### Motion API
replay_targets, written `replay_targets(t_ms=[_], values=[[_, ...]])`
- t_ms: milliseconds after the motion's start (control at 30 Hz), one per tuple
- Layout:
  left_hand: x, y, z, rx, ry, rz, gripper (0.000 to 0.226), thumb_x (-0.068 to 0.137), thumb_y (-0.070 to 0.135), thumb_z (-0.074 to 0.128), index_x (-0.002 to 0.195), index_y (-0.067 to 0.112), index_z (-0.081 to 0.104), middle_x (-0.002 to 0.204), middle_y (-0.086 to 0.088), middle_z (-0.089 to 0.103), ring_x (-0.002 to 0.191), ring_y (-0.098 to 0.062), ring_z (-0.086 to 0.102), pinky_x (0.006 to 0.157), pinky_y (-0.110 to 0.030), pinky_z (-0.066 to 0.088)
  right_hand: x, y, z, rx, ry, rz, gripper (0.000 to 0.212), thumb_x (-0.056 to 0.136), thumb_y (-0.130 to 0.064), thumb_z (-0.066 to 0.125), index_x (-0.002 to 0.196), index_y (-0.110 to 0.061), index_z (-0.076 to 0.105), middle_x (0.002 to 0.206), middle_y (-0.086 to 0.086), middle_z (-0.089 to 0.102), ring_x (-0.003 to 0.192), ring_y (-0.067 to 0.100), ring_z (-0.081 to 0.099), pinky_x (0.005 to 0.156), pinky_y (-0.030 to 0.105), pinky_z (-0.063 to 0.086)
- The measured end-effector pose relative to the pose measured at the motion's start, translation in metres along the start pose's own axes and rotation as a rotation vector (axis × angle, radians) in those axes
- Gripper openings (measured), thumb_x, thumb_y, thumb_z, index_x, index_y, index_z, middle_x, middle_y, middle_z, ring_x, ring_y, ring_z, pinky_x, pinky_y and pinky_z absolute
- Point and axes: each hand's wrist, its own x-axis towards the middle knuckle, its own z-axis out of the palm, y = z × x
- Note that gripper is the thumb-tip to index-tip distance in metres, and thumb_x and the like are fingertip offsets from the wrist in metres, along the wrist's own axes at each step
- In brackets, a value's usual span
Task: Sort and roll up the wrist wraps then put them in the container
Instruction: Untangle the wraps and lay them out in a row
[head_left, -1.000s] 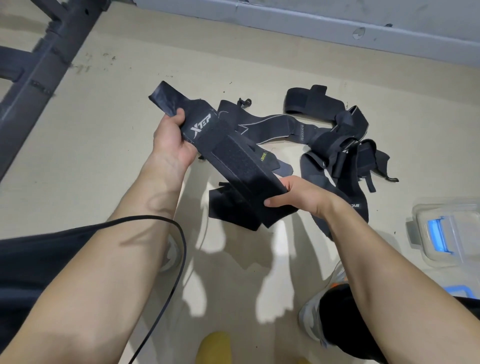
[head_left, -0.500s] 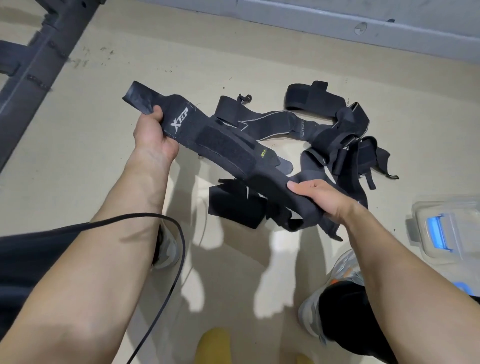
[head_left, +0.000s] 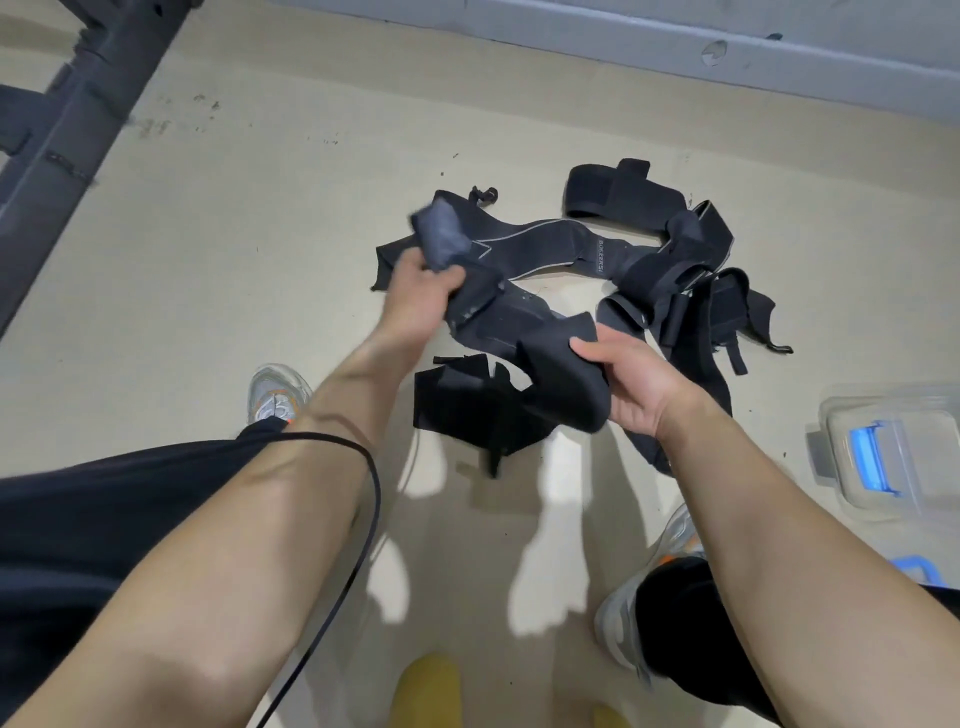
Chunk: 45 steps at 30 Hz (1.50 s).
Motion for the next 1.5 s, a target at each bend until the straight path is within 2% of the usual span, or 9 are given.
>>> replay_targets(t_ms=[167,400,567,700,900,1067,1167,1300,1500], values=[[-0.018,-0.022,0.024,0.250,-0.250,0.171,0.014,0.099,0.014,0.060,0.112,0.016,0.066,0.091,0.016,0.075,0.092,-0.005,0.070,0.094,-0.035,0.054,0.002,-0.009,0.010,0.106,-0.072,0.010,0.049,0.096,-0.005,0.053,0.145,-0.006,0.051,0.139,0.018,0.063,0.119,0.033,0.065,0.098,0.046,0.056],[-0.025,-0.034,0.019,0.409,-0.118,0.272,0.015,0.103,0.019,0.053,0.090,0.025,0.051,0.059,0.026,0.055,0.062,0.007,0.051,0.065,-0.012,0.038,0.006,-0.003,0.015,0.145,-0.114,-0.123,0.059,0.096,0.010,0.042,0.149,-0.015,0.048,0.139,0.016,0.063,0.120,0.032,0.066,0.096,0.041,0.057],[-0.027,-0.040,0.020,0.330,0.078,0.233,0.019,0.100,0.019,0.058,0.111,0.012,0.043,0.065,0.007,0.041,0.054,-0.004,0.045,0.056,-0.019,0.035,0.013,-0.005,0.008,0.129,0.001,-0.138,0.050,0.095,0.006,0.049,0.144,0.001,0.049,0.140,0.024,0.060,0.117,0.036,0.064,0.092,0.043,0.058],[-0.028,-0.038,0.023,0.204,-0.017,0.127,0.011,0.100,0.021,0.060,0.095,0.015,0.054,0.072,0.001,0.052,0.067,-0.012,0.053,0.070,-0.030,0.048,0.014,-0.004,0.006,0.061,-0.010,-0.200,0.067,0.092,0.015,0.043,0.150,-0.018,0.047,0.140,0.013,0.063,0.121,0.027,0.066,0.098,0.039,0.055],[-0.015,-0.014,0.011,0.099,0.209,0.174,0.014,0.099,0.023,0.061,0.085,0.024,0.064,0.075,0.010,0.065,0.070,-0.005,0.060,0.075,-0.027,0.050,0.022,0.025,-0.005,-0.922,0.114,0.053,0.038,0.070,-0.006,0.068,0.104,-0.024,0.066,0.102,0.010,0.075,0.102,0.035,0.070,0.094,0.044,0.056],[-0.001,-0.012,-0.002,0.037,-0.065,-0.001,0.015,0.101,0.019,0.060,0.091,0.015,0.071,0.086,-0.001,0.077,0.084,-0.022,0.073,0.084,-0.039,0.057,0.013,0.072,-0.023,-1.437,0.058,0.512,0.023,0.092,-0.022,0.065,0.078,-0.016,0.048,0.083,0.001,0.053,0.080,0.026,0.053,0.061,0.029,0.039],[-0.005,-0.034,-0.002,0.136,-0.298,-0.182,0.017,0.101,0.017,0.059,0.092,0.007,0.070,0.081,-0.006,0.075,0.080,-0.023,0.071,0.077,-0.034,0.054,0.019,0.083,-0.034,-1.410,0.207,0.404,0.005,0.094,-0.016,0.053,0.090,-0.014,0.055,0.095,0.003,0.058,0.094,0.029,0.056,0.072,0.029,0.042],[-0.001,-0.081,-0.002,0.378,-0.284,-0.231,0.025,0.099,0.022,0.060,0.106,0.002,0.072,0.104,-0.016,0.076,0.100,-0.033,0.072,0.093,-0.043,0.056,0.039,0.077,-0.049,-1.345,0.366,0.203,0.046,0.094,-0.014,0.049,0.139,-0.022,0.056,0.136,0.003,0.057,0.127,0.029,0.054,0.103,0.038,0.047],[0.004,-0.133,-0.006,0.446,-0.196,-0.329,0.023,0.099,0.022,0.061,0.112,0.004,0.069,0.105,-0.013,0.075,0.093,-0.031,0.071,0.077,-0.034,0.055,0.074,0.097,-0.052,-1.913,0.130,0.013,0.084,0.088,-0.017,0.062,0.161,-0.028,0.022,0.164,0.002,0.020,0.136,0.033,0.033,0.102,0.040,0.043]])
